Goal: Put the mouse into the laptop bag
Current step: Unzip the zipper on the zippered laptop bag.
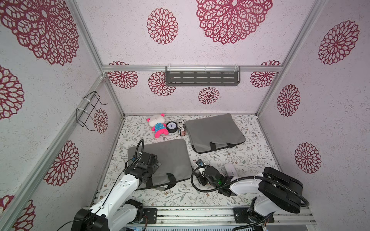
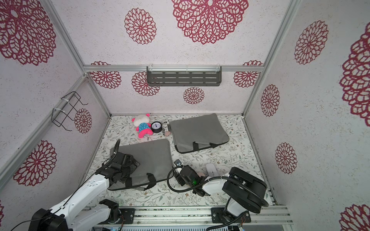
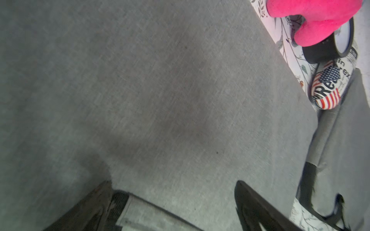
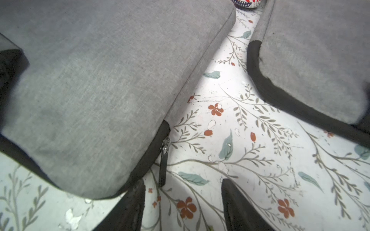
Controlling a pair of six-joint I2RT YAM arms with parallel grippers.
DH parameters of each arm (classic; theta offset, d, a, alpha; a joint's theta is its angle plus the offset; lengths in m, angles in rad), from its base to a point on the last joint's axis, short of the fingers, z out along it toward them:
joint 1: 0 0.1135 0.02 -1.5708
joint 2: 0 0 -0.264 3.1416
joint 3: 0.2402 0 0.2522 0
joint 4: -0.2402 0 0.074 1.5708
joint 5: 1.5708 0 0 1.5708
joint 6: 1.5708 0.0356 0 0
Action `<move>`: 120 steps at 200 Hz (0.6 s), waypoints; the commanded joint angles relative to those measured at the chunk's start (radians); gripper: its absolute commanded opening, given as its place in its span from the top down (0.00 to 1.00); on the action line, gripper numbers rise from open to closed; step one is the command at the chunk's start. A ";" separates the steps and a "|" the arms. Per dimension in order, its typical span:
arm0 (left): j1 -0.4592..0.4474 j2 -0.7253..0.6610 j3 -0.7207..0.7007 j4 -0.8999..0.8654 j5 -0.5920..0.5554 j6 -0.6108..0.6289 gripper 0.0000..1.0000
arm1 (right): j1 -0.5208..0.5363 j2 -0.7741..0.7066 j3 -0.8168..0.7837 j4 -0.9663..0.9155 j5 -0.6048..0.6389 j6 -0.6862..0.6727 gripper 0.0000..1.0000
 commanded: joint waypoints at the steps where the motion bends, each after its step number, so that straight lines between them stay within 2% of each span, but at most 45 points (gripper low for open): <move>1: -0.005 0.039 0.031 0.019 -0.121 0.008 0.02 | 0.008 -0.035 -0.041 0.007 0.045 -0.001 0.40; 29: 0.007 0.068 0.056 -0.048 -0.200 0.013 0.02 | 0.008 -0.041 -0.074 0.065 0.002 -0.032 0.40; 85: 0.030 0.067 0.034 -0.015 -0.195 0.043 0.02 | 0.008 0.104 0.040 0.063 -0.070 -0.065 0.35; 102: 0.039 0.068 0.024 0.001 -0.180 0.052 0.02 | 0.008 0.136 0.057 0.072 -0.047 -0.058 0.35; 120: 0.054 0.075 0.022 0.005 -0.171 0.064 0.02 | 0.008 0.156 0.059 0.081 0.004 -0.053 0.42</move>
